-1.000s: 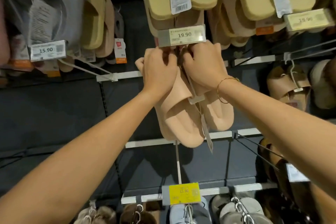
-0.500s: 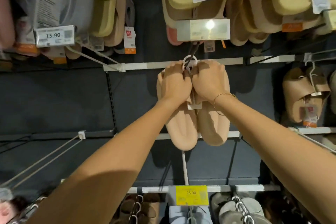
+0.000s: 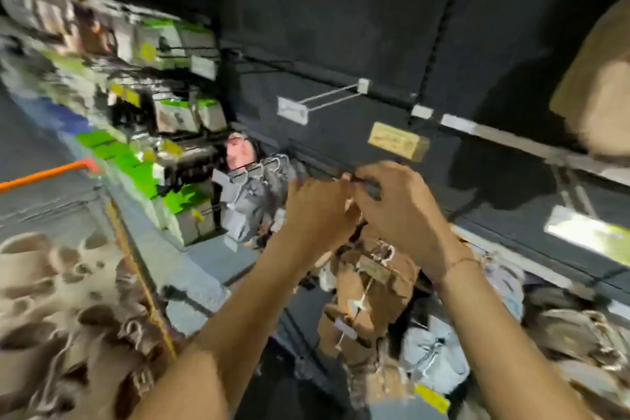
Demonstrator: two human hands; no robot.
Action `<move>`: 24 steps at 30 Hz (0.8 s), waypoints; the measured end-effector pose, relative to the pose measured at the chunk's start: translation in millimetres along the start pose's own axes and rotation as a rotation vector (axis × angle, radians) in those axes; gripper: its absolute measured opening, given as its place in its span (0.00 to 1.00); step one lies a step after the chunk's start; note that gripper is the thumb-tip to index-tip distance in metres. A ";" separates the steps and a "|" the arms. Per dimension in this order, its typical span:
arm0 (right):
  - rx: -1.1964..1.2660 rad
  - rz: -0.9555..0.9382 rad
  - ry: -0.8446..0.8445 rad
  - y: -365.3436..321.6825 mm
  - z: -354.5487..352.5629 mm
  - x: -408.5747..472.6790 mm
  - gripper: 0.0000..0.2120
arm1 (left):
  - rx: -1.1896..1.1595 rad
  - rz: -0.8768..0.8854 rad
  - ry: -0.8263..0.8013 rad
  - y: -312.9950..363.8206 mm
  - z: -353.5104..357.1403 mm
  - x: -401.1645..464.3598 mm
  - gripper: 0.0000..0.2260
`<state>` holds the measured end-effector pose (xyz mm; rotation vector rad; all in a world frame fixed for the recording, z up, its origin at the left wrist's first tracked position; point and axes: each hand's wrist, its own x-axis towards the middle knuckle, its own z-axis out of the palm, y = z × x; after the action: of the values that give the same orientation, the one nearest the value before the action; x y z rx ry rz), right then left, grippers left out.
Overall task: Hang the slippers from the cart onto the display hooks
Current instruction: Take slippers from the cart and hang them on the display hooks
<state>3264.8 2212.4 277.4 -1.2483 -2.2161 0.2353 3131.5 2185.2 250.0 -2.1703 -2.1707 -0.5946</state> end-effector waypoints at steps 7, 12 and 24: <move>0.272 0.011 -0.586 -160.1 235.0 -78.9 0.14 | -0.187 -0.603 -0.093 -233.1 36.5 -211.9 0.14; 0.278 0.016 -0.814 -235.4 342.9 -128.9 0.10 | -0.208 -0.906 -0.035 -333.9 55.0 -339.7 0.16; 0.256 0.200 -0.921 -289.9 494.5 -132.9 0.19 | -0.379 -1.102 -0.006 -453.2 136.0 -353.0 0.14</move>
<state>2828.3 2005.4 -58.5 -1.3693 -2.6377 1.3567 2740.7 1899.6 -87.9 -0.8090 -3.3295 -1.0460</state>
